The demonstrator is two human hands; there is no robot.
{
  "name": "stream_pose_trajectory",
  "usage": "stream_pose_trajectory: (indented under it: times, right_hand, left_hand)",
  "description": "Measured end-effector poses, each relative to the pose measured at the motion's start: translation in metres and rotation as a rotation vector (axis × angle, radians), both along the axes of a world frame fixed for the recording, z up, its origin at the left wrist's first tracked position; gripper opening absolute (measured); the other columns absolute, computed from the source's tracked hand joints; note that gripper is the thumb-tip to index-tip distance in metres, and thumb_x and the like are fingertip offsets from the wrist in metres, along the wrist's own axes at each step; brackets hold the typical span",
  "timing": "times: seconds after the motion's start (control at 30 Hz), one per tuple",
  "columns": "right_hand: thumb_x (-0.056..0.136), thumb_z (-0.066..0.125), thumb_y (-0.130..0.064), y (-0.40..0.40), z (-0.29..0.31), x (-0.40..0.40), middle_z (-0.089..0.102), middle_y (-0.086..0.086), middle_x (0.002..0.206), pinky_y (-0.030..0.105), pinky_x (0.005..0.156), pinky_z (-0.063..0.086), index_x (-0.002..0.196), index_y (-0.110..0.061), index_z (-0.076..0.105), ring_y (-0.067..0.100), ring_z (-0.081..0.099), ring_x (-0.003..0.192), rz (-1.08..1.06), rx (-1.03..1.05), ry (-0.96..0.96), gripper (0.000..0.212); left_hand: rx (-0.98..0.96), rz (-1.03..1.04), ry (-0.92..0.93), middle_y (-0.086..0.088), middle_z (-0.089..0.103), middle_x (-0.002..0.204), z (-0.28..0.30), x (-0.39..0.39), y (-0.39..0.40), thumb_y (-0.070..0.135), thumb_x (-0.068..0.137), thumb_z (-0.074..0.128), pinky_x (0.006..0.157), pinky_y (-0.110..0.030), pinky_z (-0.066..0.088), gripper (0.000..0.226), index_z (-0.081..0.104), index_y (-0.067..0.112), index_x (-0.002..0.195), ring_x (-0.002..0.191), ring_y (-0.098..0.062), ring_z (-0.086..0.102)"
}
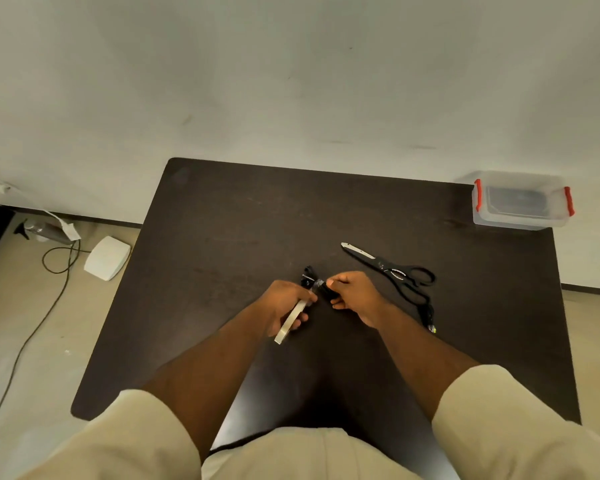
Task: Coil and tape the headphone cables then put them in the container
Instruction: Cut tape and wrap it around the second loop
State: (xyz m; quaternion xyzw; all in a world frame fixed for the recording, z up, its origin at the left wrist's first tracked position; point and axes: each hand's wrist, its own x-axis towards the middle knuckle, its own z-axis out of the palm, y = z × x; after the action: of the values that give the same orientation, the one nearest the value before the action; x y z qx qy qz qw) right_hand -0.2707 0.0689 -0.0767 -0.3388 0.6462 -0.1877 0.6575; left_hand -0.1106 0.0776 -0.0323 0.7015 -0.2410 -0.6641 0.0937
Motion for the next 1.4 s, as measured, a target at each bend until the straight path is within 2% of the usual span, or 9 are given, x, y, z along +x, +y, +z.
stream_pose_trajectory:
  times: [0.17,0.33,0.5,0.73,0.83,0.97,1.07,1.2,1.4]
  right_hand:
    - [0.09,0.062,-0.029,-0.002,-0.01,-0.021,0.068,0.015,0.085,0.042,0.07,0.059,0.094,-0.012,0.068,0.023,0.064,0.066,0.1,-0.174,0.241,0.019]
    - [0.087,0.065,-0.016,-0.009,0.005,-0.086,0.063,0.014,0.104,0.031,0.086,0.042,0.106,-0.007,0.07,0.028,0.059,0.098,0.256,-0.461,0.7,0.021]
    - [0.083,0.066,-0.025,-0.011,0.013,-0.132,0.06,0.013,0.101,0.034,0.074,0.046,0.097,-0.008,0.065,0.031,0.058,0.094,0.559,-0.266,0.989,0.021]
    - [0.083,0.057,-0.015,-0.015,0.019,-0.109,0.06,0.014,0.111,0.04,0.086,0.048,0.104,-0.006,0.059,0.033,0.058,0.103,0.692,-0.259,1.088,0.022]
    - [0.086,0.054,-0.023,-0.021,0.025,-0.1,0.061,0.007,0.104,0.041,0.094,0.039,0.098,-0.015,0.056,0.027,0.058,0.1,0.64,-0.197,1.018,0.015]
    - [0.091,0.058,-0.021,-0.019,0.054,-0.084,0.066,0.004,0.088,0.031,0.074,0.04,0.084,-0.018,0.062,0.015,0.061,0.075,0.179,0.069,0.202,0.008]
    - [0.088,0.061,-0.041,-0.006,0.078,-0.082,0.065,-0.001,0.083,0.029,0.068,0.035,0.09,-0.02,0.063,0.011,0.06,0.074,0.124,0.096,-0.122,0.021]
    - [0.077,0.061,-0.064,0.021,0.089,-0.072,0.065,0.003,0.08,0.026,0.057,0.033,0.095,-0.012,0.067,0.014,0.06,0.072,0.285,0.117,-0.159,0.055]
    - [0.079,0.06,-0.062,0.055,0.095,-0.068,0.066,0.008,0.081,0.024,0.052,0.028,0.099,-0.005,0.067,0.017,0.06,0.074,0.429,0.122,-0.091,0.061]
  left_hand:
    - [0.068,0.038,0.005,-0.014,0.062,0.079,-0.016,0.001,-0.005,0.012,0.078,0.066,0.044,-0.024,0.041,0.026,0.072,-0.006,0.096,0.05,-0.015,0.054]
    - [0.034,0.066,0.007,-0.015,0.06,0.073,-0.024,0.002,-0.007,0.01,0.078,0.067,0.046,-0.026,0.042,0.022,0.073,-0.004,0.094,0.053,-0.018,0.056]
    - [0.018,0.056,0.025,-0.013,0.061,0.068,-0.027,0.004,-0.004,0.012,0.08,0.07,0.046,-0.027,0.045,0.017,0.073,0.002,0.092,0.055,-0.019,0.059]
    - [0.019,0.029,0.048,-0.013,0.06,0.066,-0.021,0.008,0.003,0.011,0.079,0.07,0.047,-0.027,0.043,0.012,0.073,0.004,0.088,0.055,-0.02,0.058]
    - [-0.016,0.069,0.075,-0.015,0.06,0.065,-0.016,0.009,0.004,0.008,0.082,0.067,0.043,-0.026,0.042,0.013,0.074,0.0,0.09,0.047,-0.018,0.056]
    - [-0.053,0.126,0.122,-0.011,0.066,0.075,-0.005,0.01,0.005,0.009,0.087,0.061,0.038,-0.021,0.039,0.02,0.073,-0.003,0.096,0.044,-0.014,0.051]
    - [-0.073,0.196,0.152,-0.011,0.063,0.076,0.003,0.014,0.006,0.009,0.088,0.058,0.037,-0.02,0.036,0.021,0.072,-0.003,0.098,0.045,-0.014,0.047]
    - [-0.135,0.227,0.131,-0.008,0.064,0.064,0.014,0.02,0.007,0.011,0.087,0.062,0.036,-0.021,0.035,0.017,0.072,-0.001,0.094,0.043,-0.014,0.045]
    - [-0.264,0.223,-0.016,-0.01,0.051,0.053,0.021,0.027,0.011,0.008,0.085,0.06,0.037,-0.021,0.034,0.019,0.068,-0.008,0.092,0.034,-0.016,0.04]
